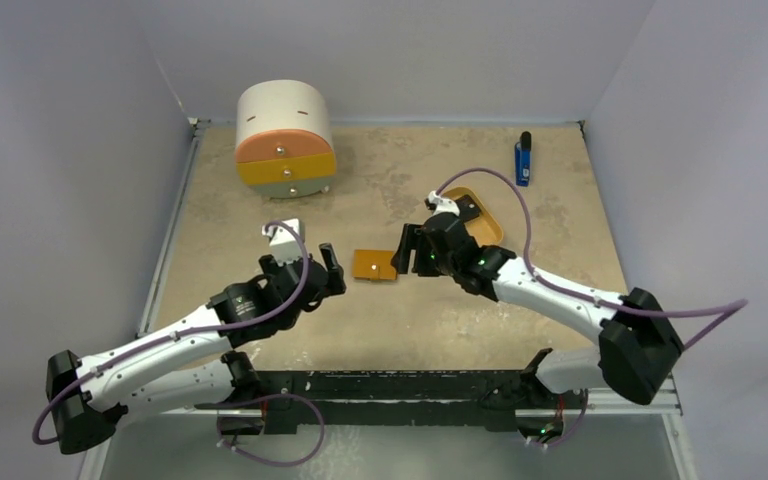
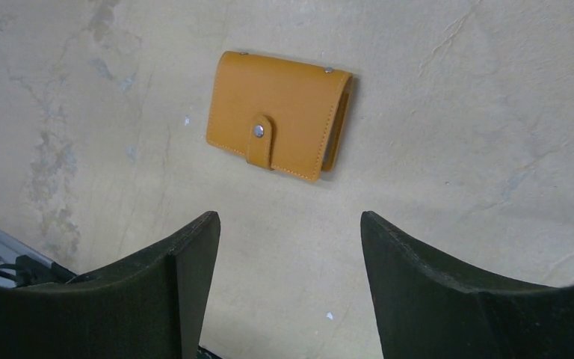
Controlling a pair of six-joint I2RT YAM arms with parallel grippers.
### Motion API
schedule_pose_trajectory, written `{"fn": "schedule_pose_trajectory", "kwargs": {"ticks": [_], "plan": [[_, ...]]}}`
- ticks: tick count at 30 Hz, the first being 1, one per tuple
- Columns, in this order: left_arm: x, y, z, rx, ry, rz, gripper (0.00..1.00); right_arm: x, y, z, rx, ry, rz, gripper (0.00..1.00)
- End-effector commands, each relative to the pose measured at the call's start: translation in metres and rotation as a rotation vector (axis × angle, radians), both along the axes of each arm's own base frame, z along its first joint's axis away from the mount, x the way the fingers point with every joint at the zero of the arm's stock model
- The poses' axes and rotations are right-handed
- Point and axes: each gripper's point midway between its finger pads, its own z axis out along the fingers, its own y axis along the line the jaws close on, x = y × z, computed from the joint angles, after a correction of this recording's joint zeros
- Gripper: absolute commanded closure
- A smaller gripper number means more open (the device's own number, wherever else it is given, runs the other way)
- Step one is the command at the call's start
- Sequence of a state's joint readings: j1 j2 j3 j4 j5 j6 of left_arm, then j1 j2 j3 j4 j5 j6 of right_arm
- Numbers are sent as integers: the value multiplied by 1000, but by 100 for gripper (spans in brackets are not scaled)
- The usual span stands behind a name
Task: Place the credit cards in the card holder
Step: Adjust the card holder at the center of the board.
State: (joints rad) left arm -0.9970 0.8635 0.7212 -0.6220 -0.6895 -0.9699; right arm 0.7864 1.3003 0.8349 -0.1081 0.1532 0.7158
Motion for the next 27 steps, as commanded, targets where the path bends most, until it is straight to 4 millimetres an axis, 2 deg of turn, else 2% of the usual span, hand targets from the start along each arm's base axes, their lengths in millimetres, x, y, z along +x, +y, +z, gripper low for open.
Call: {"fn": "schedule_pose_trajectory", "kwargs": {"ticks": [1,3,6,9,13,16,19,21,27], "plan": [[13,-7,19,-35,-84,8,7,8,32,15,139,-15,20,30],[26,-14,24,-16,-104,3,6,4,30,1,121,-1,34,32],[51,-35,25,-15,-81,-39,11,-5,30,-19,102,30,73,38],[78,-56,19,-6,-49,-74,18,-18,33,-36,110,58,119,52],[109,-74,-3,-44,31,-89,32,-39,41,-60,105,99,150,54],[130,-82,-18,-84,59,-86,36,-50,48,-74,118,126,157,52],[146,-87,-39,-48,96,-92,40,-49,52,-85,129,147,140,51],[152,-90,-61,-8,152,-107,45,-47,55,-87,133,151,134,51],[166,-92,-89,31,193,-110,62,-40,52,-99,109,171,68,55]]}}
